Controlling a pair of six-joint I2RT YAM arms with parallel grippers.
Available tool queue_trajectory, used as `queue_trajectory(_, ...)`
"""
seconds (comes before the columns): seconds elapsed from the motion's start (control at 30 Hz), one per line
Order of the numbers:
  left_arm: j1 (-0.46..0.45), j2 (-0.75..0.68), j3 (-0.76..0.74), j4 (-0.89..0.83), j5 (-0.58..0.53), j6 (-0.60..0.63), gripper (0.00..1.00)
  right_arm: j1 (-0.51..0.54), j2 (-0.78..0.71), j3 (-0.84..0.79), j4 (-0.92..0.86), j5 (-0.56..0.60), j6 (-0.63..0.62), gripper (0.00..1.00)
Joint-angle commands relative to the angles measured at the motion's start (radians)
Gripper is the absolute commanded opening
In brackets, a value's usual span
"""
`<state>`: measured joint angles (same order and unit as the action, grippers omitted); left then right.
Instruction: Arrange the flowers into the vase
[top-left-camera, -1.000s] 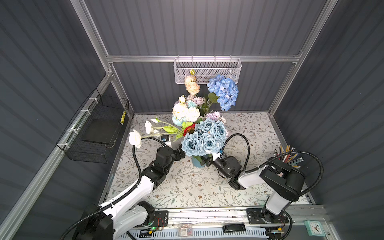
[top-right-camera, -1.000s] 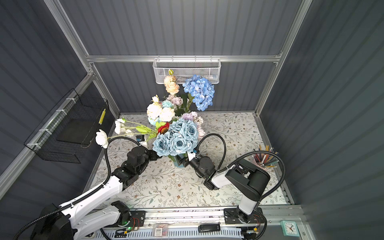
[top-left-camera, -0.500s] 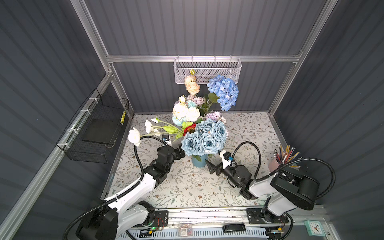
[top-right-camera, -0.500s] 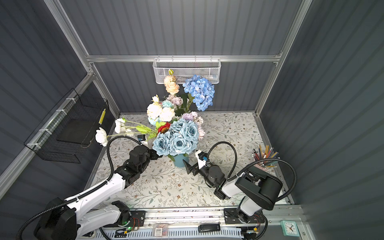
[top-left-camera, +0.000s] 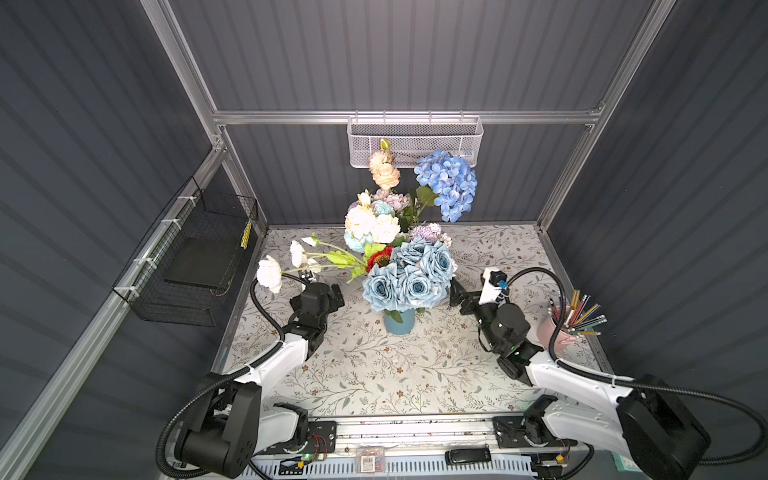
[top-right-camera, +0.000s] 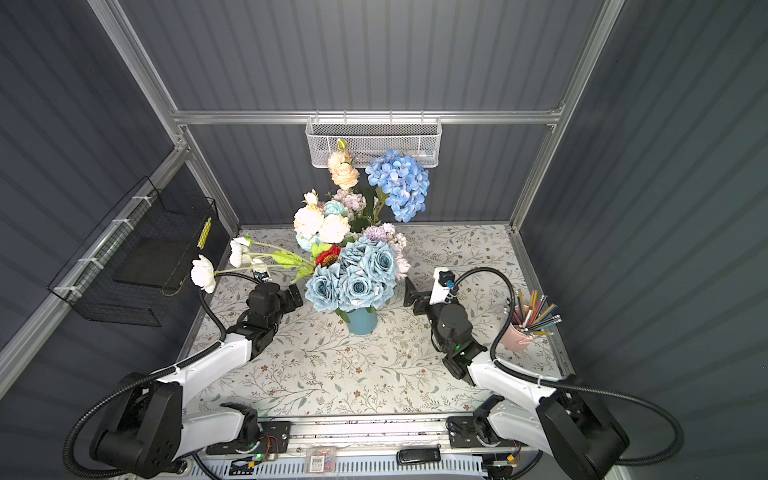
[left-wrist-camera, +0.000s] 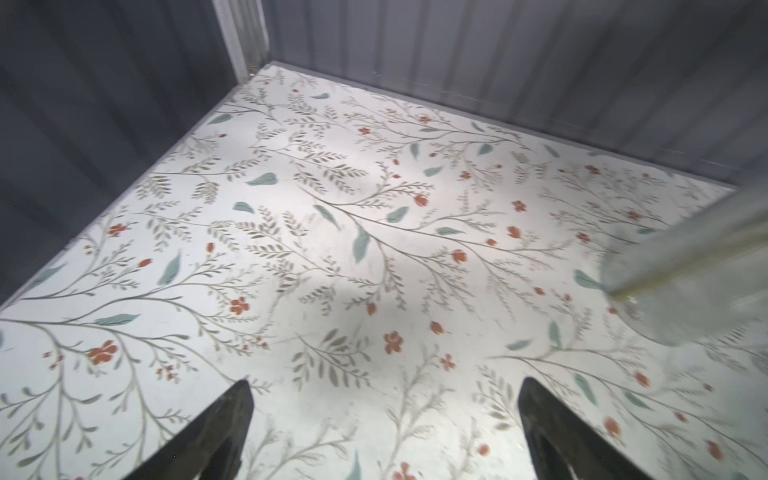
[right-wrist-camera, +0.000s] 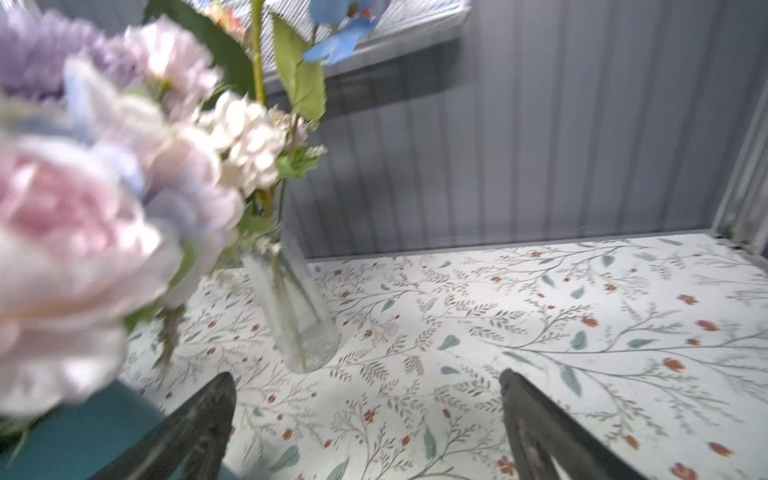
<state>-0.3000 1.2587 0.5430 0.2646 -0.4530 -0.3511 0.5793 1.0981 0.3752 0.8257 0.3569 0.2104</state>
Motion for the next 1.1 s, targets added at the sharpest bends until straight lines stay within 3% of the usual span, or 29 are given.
queue_trajectory(0.0, 0.036, 0.028, 0.032, 0.072, -0.048, 0.066, 0.99, -0.081, -0.063, 0.046, -0.272, 0.031, 0.025, 0.99)
queue_trajectory(0.23, 0.168, 0.093, 0.031, 0.127, -0.046, 0.092, 0.99, -0.31, -0.069, 0.126, -0.467, -0.083, 0.009, 0.99)
queue_trajectory(0.33, 0.176, 0.131, 0.028, 0.164, -0.048, 0.144, 0.99, -0.392, -0.022, 0.165, -0.516, -0.146, -0.028, 0.99)
queue_trajectory(0.5, 0.176, 0.217, 0.012, 0.237, -0.085, 0.176, 0.99, -0.466, 0.121, 0.196, -0.503, -0.159, -0.171, 0.99)
queue_trajectory(0.67, 0.175, 0.323, -0.079, 0.532, -0.19, 0.261, 0.99, -0.55, 0.209, 0.114, -0.27, -0.222, -0.195, 0.99)
queue_trajectory(0.77, 0.176, 0.393, -0.102, 0.667, -0.133, 0.292, 0.99, -0.595, 0.26, 0.076, -0.148, -0.247, -0.175, 0.99)
queue_trajectory(0.83, 0.174, 0.401, -0.071, 0.602, -0.074, 0.306, 0.99, -0.62, 0.29, 0.068, -0.119, -0.297, -0.162, 0.99)
queue_trajectory(0.93, 0.175, 0.407, -0.082, 0.636, -0.033, 0.32, 0.99, -0.625, 0.328, 0.007, 0.023, -0.345, -0.173, 0.99)
queue_trajectory(1.07, 0.175, 0.458, -0.145, 0.805, 0.032, 0.347, 0.99, -0.631, 0.374, -0.066, 0.205, -0.371, -0.181, 0.99)
